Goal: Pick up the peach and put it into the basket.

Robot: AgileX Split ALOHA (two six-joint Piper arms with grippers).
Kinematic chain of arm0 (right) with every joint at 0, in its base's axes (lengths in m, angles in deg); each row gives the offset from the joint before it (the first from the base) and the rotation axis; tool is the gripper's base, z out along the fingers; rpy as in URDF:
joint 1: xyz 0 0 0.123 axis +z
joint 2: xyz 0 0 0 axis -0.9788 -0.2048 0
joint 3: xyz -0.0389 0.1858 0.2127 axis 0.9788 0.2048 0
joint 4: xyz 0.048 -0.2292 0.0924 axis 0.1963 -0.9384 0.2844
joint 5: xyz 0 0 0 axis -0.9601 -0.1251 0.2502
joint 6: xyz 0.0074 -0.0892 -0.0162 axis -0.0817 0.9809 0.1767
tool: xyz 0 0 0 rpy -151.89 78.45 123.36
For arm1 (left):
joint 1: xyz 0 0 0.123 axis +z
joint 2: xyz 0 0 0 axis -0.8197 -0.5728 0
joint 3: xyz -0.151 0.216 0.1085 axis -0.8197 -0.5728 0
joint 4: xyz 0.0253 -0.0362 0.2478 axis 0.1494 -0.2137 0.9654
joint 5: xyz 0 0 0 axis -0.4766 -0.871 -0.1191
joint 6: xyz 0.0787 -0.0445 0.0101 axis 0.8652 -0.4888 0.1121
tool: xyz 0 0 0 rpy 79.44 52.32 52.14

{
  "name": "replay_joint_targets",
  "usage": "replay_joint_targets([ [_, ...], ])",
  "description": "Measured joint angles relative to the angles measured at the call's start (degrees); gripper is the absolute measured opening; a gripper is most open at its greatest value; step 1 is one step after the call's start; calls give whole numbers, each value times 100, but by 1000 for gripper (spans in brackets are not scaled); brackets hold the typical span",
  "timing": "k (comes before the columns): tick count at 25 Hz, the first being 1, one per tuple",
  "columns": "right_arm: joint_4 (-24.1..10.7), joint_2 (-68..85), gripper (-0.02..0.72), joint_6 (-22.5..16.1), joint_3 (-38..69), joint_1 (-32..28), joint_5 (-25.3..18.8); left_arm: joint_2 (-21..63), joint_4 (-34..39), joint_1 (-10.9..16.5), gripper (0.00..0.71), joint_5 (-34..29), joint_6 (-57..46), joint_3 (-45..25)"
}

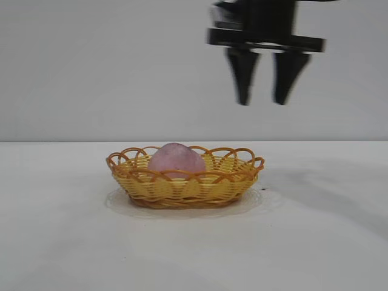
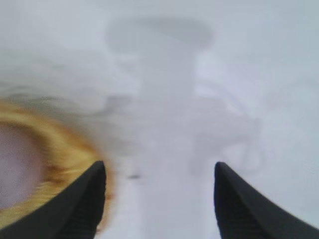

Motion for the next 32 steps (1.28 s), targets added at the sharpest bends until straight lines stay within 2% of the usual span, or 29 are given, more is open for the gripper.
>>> replay_joint_targets([
  [6,-7,-139,405,32,0,-615,35,0,0,0,312,0,10,0],
  [13,-12,233,405,53,23,-706,13,0,0,0,312,0,10,0],
  [15,-12,631,405,53,273,-706,129,0,0,0,312,0,10,0],
  [17,-12,1286,405,64,817,-706,481,0,0,0,312,0,10,0],
  [21,-12,2832,405,74,2569,-706,1413,0,0,0,312,0,10,0],
  [24,-26,3813,405,74,3837,-706,1856,0,0,59,312,0,10,0],
  [28,-39,4707,405,74,4969,-706,1887,0,0,91,312,0,10,0],
  [32,-39,5359,405,74,5666,-706,1481,0,0,100,312,0,10,0],
])
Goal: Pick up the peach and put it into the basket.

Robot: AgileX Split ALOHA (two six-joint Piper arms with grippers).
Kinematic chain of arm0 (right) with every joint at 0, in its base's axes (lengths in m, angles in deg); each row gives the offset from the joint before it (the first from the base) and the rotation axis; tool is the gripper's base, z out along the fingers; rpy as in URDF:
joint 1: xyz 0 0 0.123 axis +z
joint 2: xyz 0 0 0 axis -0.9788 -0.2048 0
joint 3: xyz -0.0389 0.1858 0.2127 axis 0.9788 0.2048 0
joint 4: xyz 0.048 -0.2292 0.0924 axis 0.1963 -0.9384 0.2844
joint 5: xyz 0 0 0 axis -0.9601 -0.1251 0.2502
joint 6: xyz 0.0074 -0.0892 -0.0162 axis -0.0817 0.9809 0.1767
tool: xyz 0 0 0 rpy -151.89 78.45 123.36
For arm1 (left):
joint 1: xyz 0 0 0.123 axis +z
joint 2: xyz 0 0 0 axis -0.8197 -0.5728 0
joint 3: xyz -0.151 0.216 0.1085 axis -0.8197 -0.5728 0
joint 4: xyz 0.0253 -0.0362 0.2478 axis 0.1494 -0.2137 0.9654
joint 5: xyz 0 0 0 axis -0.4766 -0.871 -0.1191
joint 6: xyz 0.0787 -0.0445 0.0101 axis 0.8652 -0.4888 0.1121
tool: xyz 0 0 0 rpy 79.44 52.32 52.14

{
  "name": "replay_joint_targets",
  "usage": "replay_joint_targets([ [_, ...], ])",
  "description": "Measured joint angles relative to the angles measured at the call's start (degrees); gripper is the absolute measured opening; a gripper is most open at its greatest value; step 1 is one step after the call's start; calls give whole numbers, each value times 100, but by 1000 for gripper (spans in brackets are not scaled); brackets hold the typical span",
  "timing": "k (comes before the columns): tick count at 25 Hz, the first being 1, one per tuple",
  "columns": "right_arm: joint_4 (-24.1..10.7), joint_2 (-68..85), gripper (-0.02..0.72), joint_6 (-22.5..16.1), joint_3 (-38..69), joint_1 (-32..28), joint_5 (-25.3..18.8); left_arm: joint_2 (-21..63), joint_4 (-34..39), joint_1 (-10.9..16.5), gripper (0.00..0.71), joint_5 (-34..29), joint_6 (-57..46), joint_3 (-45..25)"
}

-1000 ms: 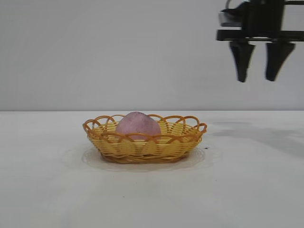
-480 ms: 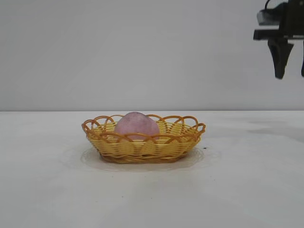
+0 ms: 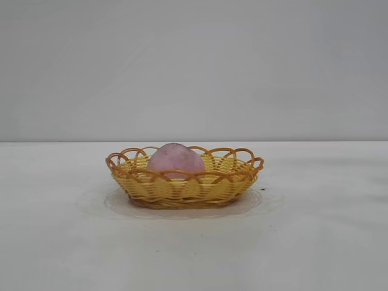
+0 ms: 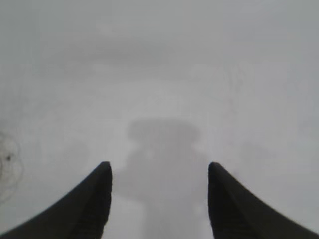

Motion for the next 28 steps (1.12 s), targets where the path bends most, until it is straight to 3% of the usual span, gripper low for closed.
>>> replay_joint_targets([
  [8,0,1738,405,-23,922,0,-1199,0,0,0,312,0,0,0],
  [23,22,5311,405,-137,1829,0,-1299,0,0,0,312,0,0,0],
  [28,31,6044,405,-125,1829,124,-1299,0,0,236,312,0,0,0],
])
